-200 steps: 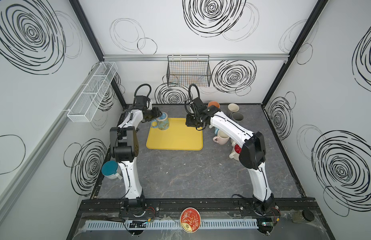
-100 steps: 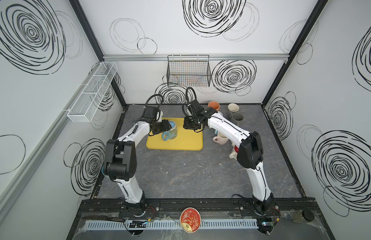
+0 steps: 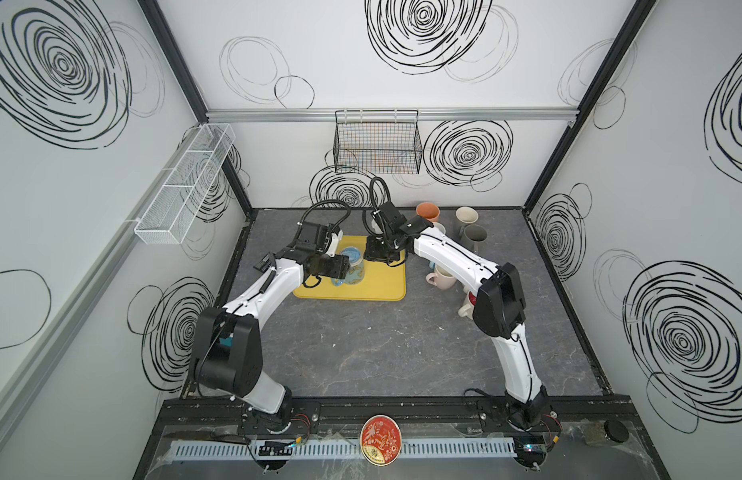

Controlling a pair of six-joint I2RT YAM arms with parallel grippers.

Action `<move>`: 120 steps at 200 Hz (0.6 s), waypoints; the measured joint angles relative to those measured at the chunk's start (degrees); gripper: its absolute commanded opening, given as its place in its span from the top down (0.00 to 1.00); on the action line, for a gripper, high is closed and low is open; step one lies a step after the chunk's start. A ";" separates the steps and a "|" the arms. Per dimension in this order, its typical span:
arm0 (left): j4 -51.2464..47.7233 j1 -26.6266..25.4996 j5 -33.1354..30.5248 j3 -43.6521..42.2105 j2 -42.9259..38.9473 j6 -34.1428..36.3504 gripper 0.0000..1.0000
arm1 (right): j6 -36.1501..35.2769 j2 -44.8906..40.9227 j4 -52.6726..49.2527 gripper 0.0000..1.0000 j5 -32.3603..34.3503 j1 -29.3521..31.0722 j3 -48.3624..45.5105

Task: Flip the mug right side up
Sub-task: 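Move both grippers back over the tray toward the butterfly-print mug, then grasp the butterfly-print mug rim with the left gripper and lift it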

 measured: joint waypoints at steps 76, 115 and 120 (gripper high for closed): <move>-3.02 1.22 -0.76 -1.44 -0.26 19.85 0.32 | 0.04 0.00 0.76 0.64 -0.90 -0.02 -1.70; -3.93 1.05 -1.90 0.61 4.90 22.71 0.36 | 0.07 0.00 1.11 0.65 -1.51 -0.07 -3.39; -3.93 0.94 -2.03 1.09 5.55 22.93 0.36 | 0.07 0.00 1.11 0.65 -1.64 -0.13 -3.67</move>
